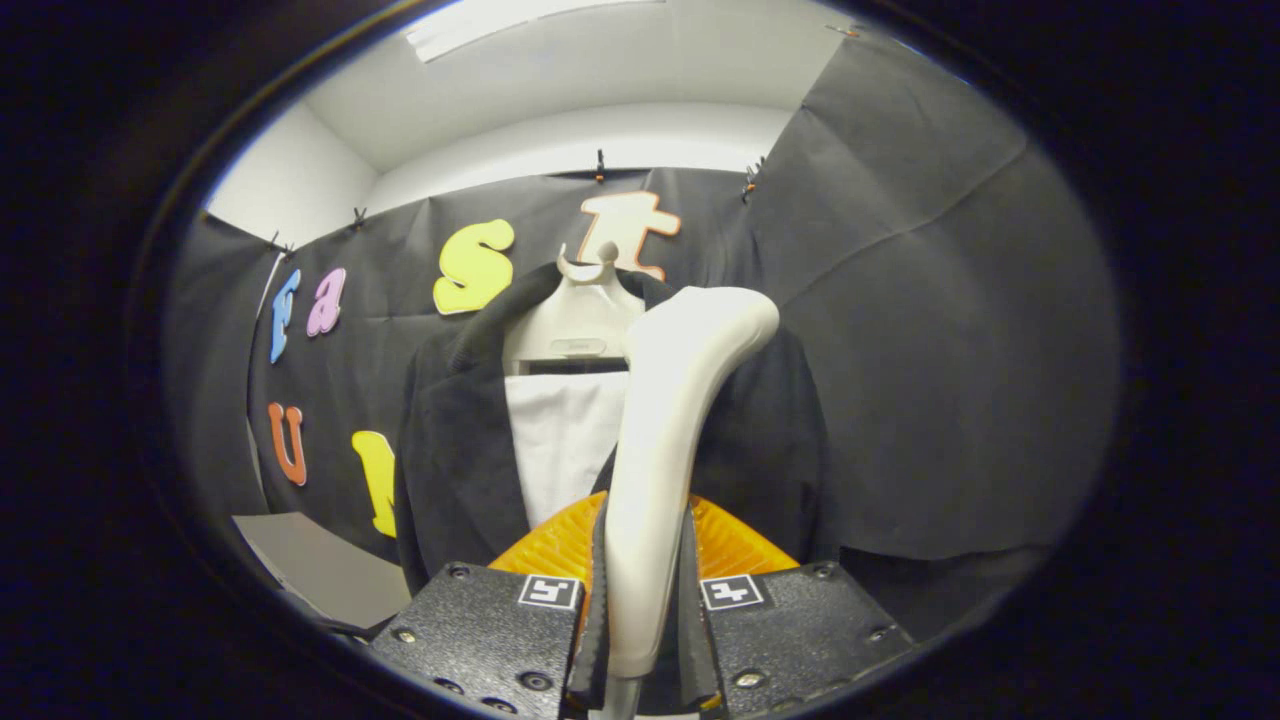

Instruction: Iron the clothes twice with a garment steamer, once on the left side and once on the right side.

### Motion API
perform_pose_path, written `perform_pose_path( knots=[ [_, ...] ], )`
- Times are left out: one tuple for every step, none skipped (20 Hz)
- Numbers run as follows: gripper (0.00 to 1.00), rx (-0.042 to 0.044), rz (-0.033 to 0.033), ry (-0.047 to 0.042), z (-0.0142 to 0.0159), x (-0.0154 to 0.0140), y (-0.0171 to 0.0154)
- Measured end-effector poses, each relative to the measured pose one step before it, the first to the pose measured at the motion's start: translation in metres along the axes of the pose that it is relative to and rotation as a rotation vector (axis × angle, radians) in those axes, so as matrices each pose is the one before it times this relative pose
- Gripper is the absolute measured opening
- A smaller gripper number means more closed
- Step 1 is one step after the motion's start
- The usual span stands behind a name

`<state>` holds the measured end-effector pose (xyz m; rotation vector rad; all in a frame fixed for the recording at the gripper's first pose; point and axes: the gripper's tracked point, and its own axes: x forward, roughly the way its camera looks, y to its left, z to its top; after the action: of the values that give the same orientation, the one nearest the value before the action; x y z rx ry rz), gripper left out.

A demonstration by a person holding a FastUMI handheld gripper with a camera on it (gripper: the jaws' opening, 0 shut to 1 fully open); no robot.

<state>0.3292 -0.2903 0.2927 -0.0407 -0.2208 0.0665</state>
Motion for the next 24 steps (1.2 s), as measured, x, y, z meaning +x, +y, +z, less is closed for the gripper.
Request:
perform_pose_path(
  knots=[
    [0.31, 0.00995, 0.00257, 0.00705, -0.00294, -0.00044, -0.00059],
    [0.31, 0.00513, -0.00053, 0.00597, -0.00174, -0.00067, -0.00001],
    [0.31, 0.00116, -0.00119, 0.00418, -0.00169, -0.00088, -0.00132],
    [0.31, 0.00313, -0.00165, 0.00164, -0.00139, -0.00195, -0.00115],
    [0.31, 0.00518, -0.00139, 0.00369, -0.00111, 0.00013, -0.00008],
    [0.31, 0.00613, -0.00156, 0.00533, -0.00223, 0.00031, -0.00048],
    [0.31, 0.00595, -0.00130, 0.00682, -0.00297, -0.00092, -0.00070],
    [0.31, 0.00636, -0.00208, 0.00687, -0.00300, -0.00132, -0.00150],
    [0.31, 0.00759, -0.00238, 0.00774, -0.00536, -0.00891, -0.00517],
    [0.31, 0.00770, -0.00306, 0.00851, -0.00585, -0.00719, -0.00444],
    [0.31, 0.00771, -0.00205, 0.00770, -0.00387, -0.00364, -0.00238],
    [0.31, 0.00702, -0.00163, 0.00768, -0.00477, -0.00261, -0.00174],
    [0.31, 0.00752, -0.00300, 0.00944, -0.00544, -0.00141, -0.00161],
    [0.31, 0.00581, -0.00137, 0.01582, -0.00758, -0.00154, -0.00202],
    [0.31, 0.00536, -0.00133, 0.01955, -0.00894, -0.00166, -0.00115],
    [0.31, 0.00180, -0.00065, 0.01748, -0.00878, -0.00259, -0.00155],
    [0.31, 0.00039, -0.00134, 0.01479, -0.00768, -0.00111, -0.00024],
    [0.31, -0.00004, -0.00068, 0.01410, -0.00749, -0.00105, -0.00019],
    [0.31, 0.00088, 0.00034, 0.01316, -0.00840, -0.00200, 0.00000],
    [0.31, 0.00105, 0.00011, 0.01236, -0.00778, -0.00083, -0.00001],
    [0.31, 0.00129, -0.00152, 0.01214, -0.00732, -0.00062, -0.00021],
    [0.31, 0.00098, -0.00159, 0.01710, -0.00853, -0.00007, 0.00063],
    [0.31, 0.00147, 0.00096, 0.02035, -0.01022, -0.00016, 0.00095],
    [0.31, -0.00102, 0.00306, 0.01817, -0.00934, -0.00012, 0.00170]
  ],
)
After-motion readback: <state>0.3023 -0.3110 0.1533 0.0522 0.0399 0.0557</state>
